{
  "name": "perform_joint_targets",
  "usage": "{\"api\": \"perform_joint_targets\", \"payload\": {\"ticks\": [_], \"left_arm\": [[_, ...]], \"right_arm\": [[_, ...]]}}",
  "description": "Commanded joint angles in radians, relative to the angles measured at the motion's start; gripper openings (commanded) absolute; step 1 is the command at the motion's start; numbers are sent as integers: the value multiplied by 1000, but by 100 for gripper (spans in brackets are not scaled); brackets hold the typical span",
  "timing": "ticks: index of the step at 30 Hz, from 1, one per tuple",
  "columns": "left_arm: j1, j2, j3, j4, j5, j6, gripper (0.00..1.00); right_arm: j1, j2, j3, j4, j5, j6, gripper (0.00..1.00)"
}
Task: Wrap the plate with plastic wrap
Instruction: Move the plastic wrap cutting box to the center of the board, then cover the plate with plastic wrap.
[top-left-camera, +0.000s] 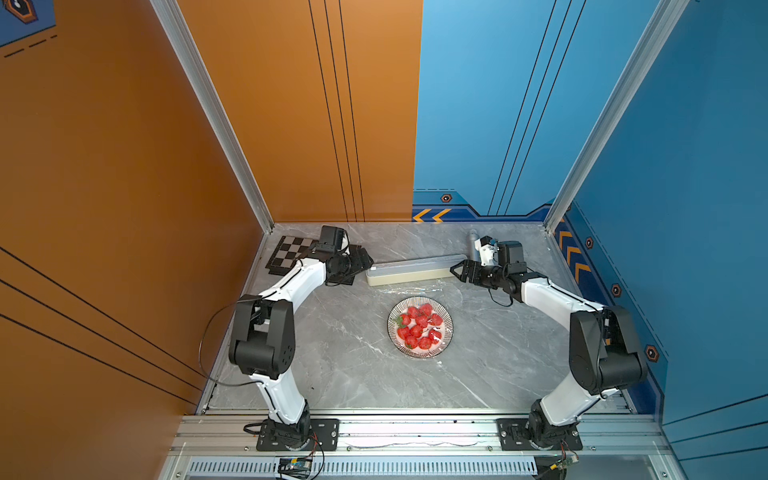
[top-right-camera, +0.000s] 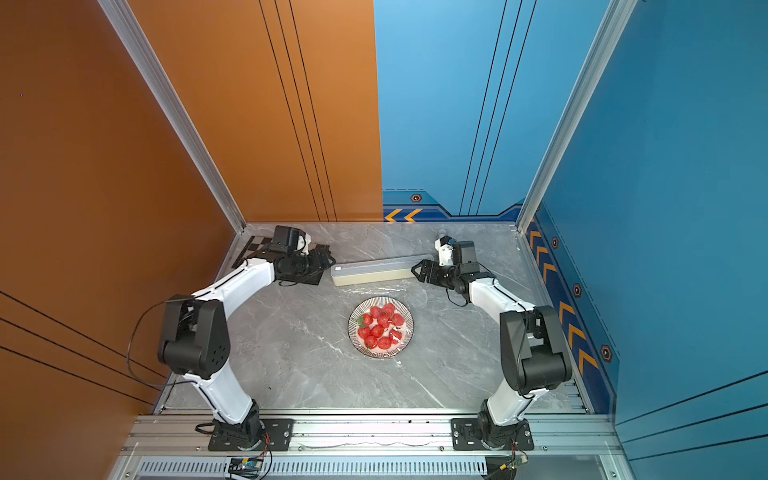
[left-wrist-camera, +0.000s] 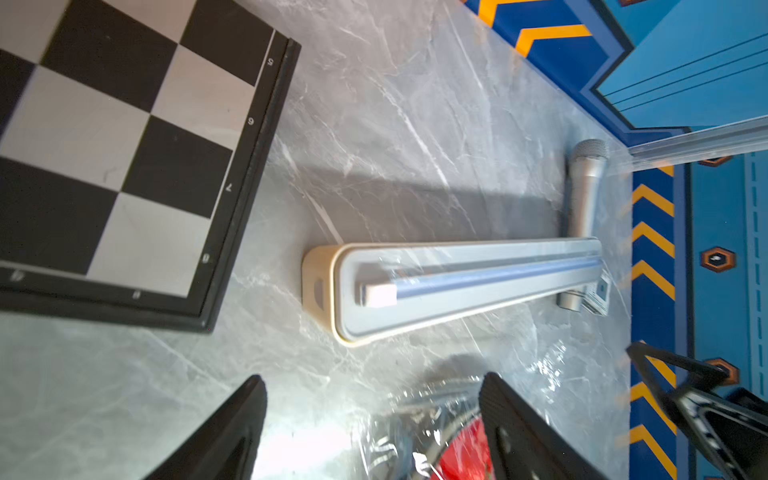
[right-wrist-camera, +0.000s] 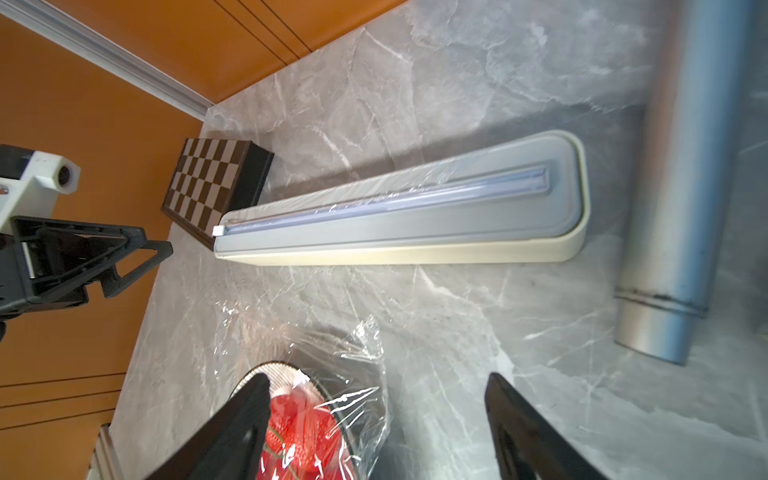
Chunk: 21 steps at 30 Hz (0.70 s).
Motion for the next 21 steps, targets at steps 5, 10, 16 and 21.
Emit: {"api": "perform_joint_targets", "payload": {"ticks": [5,10,16,21], "left_arm": [[-58,-13,-130,-21,122,-32,81],[-88,56,-146,34,119,-74,81],[-103,125,-137,82,139,-88,71],[-104,139,-141,94,98,-74,49]], "right_arm": [[54,105,-6,112,-63,87,83],[73,175,38,126,-78,101,77],[76,222,58,130,-93,106,64],[75,231,68,122,-74,96,49]]}}
